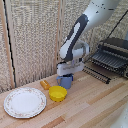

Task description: Carefully approach the cobalt cup with your gripper. Make sure to hold the cobalt cup delicately with your gripper. Carefully elevate the cobalt cup, moving it off the surface. Position the cobalt cup to hover above the alabaster dining ware. Gently lower the cobalt cup onto the alabaster dining ware. Gradually release your hold on the cobalt cup.

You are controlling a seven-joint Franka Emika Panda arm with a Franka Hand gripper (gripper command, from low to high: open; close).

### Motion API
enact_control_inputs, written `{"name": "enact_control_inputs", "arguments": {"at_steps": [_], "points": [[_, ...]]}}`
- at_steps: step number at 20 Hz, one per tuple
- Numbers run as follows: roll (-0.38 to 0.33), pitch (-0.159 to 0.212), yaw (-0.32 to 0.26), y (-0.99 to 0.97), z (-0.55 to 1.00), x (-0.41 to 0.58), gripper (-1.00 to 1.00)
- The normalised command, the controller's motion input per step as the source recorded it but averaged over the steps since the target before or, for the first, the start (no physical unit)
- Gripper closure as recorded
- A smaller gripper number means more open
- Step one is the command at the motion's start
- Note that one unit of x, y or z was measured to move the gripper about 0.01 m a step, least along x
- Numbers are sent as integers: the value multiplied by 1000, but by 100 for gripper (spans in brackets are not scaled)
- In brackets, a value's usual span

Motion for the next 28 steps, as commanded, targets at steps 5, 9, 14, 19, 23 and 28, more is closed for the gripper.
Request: {"name": "enact_control_inputs", "arguments": {"at_steps": [5,9,14,19,23,28], "points": [[-9,-48,-173,66,854,204,100],[0,0,-83,0,1000,289,100],[0,7,-52,146,1000,173,100],[3,0,-43,739,931,63,100],[0,0,-28,847,845,77,100],[-7,0,-9,910,539,34,100]]}}
